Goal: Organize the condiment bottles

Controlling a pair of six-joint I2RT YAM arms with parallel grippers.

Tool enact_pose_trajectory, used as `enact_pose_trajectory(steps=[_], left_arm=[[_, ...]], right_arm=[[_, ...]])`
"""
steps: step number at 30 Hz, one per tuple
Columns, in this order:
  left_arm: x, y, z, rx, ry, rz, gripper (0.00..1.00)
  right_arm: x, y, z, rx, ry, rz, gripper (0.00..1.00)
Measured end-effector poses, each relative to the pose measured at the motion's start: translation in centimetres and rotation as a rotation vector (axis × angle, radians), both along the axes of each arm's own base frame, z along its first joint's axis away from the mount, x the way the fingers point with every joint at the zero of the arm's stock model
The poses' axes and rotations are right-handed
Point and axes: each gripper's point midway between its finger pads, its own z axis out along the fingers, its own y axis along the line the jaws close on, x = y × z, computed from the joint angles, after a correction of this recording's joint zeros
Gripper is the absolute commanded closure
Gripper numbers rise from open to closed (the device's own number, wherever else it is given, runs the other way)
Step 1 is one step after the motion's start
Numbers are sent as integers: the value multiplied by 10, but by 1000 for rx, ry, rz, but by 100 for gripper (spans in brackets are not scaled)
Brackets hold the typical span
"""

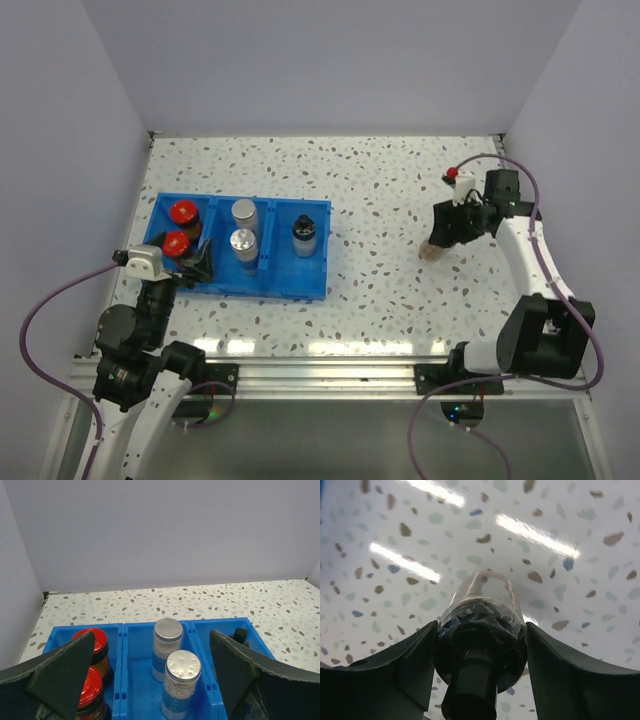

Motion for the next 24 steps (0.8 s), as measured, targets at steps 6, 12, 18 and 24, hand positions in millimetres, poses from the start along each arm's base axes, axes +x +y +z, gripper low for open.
enact_pose_trajectory(steps=[6, 12, 18, 24], left_arm=[[0, 0, 1, -1, -3, 0, 0], [1, 0, -1, 1, 3, 1, 0], [6, 0, -6, 7, 30, 10, 0], [8, 3, -7, 6, 39, 31, 0]], right_arm=[[-12, 94, 84, 61, -212, 344, 100], [-37, 190, 140, 162, -302, 665, 100], [-38, 262, 144, 204, -251, 858, 100], [-58, 320, 112, 164, -169, 1003, 100]])
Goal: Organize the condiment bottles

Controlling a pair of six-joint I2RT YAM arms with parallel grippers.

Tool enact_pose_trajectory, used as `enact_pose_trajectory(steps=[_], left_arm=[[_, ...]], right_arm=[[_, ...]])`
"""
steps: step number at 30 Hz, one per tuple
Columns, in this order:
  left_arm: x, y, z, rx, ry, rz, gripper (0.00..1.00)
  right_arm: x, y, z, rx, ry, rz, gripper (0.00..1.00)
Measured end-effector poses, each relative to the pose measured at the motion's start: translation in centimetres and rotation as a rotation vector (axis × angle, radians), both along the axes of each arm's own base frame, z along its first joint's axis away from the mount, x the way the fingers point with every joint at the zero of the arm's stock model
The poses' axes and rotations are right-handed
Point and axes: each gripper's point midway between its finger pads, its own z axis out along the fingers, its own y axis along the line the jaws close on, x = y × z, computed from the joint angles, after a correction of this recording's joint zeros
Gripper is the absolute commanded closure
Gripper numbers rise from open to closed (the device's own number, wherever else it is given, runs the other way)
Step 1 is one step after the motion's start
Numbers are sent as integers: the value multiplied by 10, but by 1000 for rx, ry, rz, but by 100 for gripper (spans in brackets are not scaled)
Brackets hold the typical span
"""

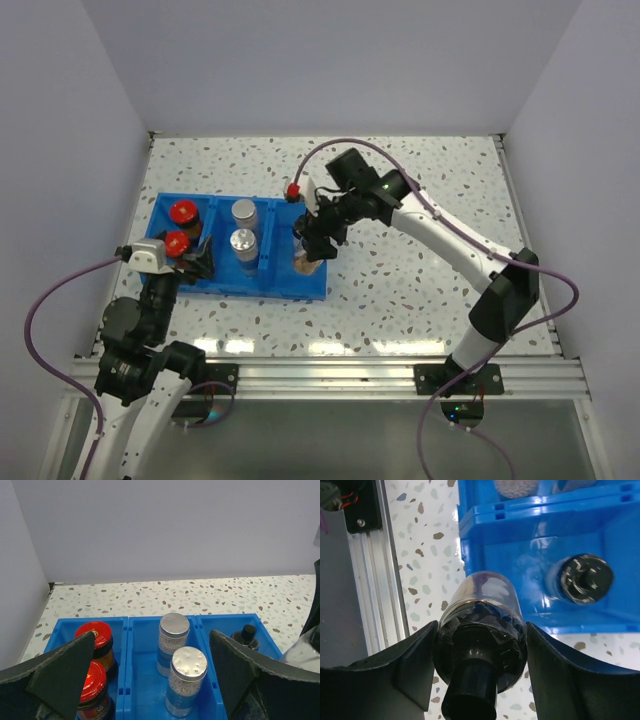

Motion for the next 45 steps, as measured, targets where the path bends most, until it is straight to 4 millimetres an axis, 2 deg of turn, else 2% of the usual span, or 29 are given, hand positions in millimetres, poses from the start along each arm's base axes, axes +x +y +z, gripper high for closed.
enact_pose_trajectory(steps=[3, 6, 12, 17, 18, 19, 23, 26, 31, 33, 36, 38, 40, 42, 44, 45], left_arm=[[1, 0, -1, 0, 4, 4, 0], [3, 0, -3, 4, 15, 4, 0], [4, -1, -4, 7, 22, 4, 0], [4, -1, -5, 7, 23, 4, 0], [4, -1, -5, 7, 23, 4, 0], [4, -1, -4, 7, 22, 4, 0], [4, -1, -4, 6, 22, 4, 0], [4, -1, -4, 6, 22, 4, 0], [4, -1, -4, 6, 22, 3, 0], [4, -1, -4, 6, 22, 3, 0], [4, -1, -4, 6, 22, 3, 0], [4, -1, -4, 6, 22, 3, 0], [4, -1, -4, 6, 22, 3, 0], [4, -1, -4, 6, 20, 3, 0], [4, -1, -4, 6, 19, 3, 0], [4, -1, -4, 5, 19, 3, 0]], right_arm=[[-14, 18, -21, -53, 14, 49, 100], [-17, 28, -42, -115, 8, 66, 100], [-7, 38, -81, -243, -40, 51, 100], [6, 47, -101, -311, -73, 35, 93], [8, 48, -104, -319, -77, 32, 87], [11, 48, -108, -330, -79, 28, 73], [12, 48, -124, -363, -66, 38, 33], [10, 46, -129, -378, -64, 51, 18], [4, 46, -127, -383, -68, 82, 5], [-1, 43, -121, -381, -63, 100, 2], [-9, 36, -95, -351, -83, 120, 1], [-12, 30, -62, -303, -136, 118, 1], [-13, 20, -17, -223, -215, 95, 1], [-14, -4, 26, -123, -289, 47, 1], [-4, -43, 66, -17, -346, -67, 2], [7, -68, 81, 36, -381, -156, 1]])
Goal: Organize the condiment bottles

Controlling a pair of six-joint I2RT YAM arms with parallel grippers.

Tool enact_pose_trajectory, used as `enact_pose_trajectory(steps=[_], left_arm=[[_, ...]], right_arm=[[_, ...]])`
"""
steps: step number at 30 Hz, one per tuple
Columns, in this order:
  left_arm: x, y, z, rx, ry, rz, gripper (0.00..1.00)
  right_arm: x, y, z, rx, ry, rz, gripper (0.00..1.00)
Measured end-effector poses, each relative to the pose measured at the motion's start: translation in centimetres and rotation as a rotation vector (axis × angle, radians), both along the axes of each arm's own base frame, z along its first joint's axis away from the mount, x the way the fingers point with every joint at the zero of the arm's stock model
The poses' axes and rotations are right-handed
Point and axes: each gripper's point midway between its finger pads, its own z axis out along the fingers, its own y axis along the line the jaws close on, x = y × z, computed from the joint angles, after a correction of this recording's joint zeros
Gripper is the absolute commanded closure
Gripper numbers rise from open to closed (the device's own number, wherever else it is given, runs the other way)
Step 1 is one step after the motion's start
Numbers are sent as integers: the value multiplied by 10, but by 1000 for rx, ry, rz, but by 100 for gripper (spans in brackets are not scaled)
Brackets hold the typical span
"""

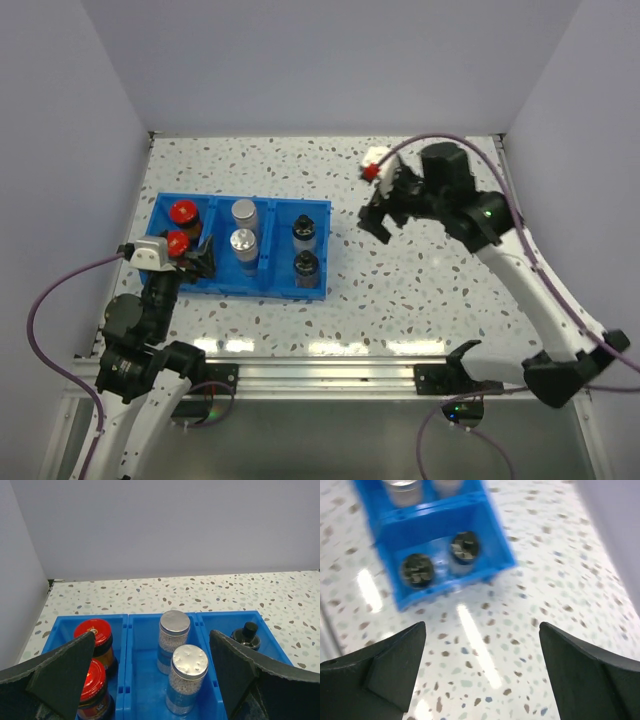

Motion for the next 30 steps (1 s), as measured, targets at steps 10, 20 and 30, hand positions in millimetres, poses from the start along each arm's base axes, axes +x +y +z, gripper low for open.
enact_pose_trajectory(steps=[10, 20, 30], left_arm=[[0, 0, 0, 0, 0, 0, 0], [4, -1, -5, 7, 22, 0, 0], [7, -2, -9, 14, 42, 0, 0]], right_arm=[[4, -173, -41, 190, -135, -719, 1], [17, -259, -118, 168, -85, -1301, 1], [12, -283, -74, 376, -231, -1473, 1]])
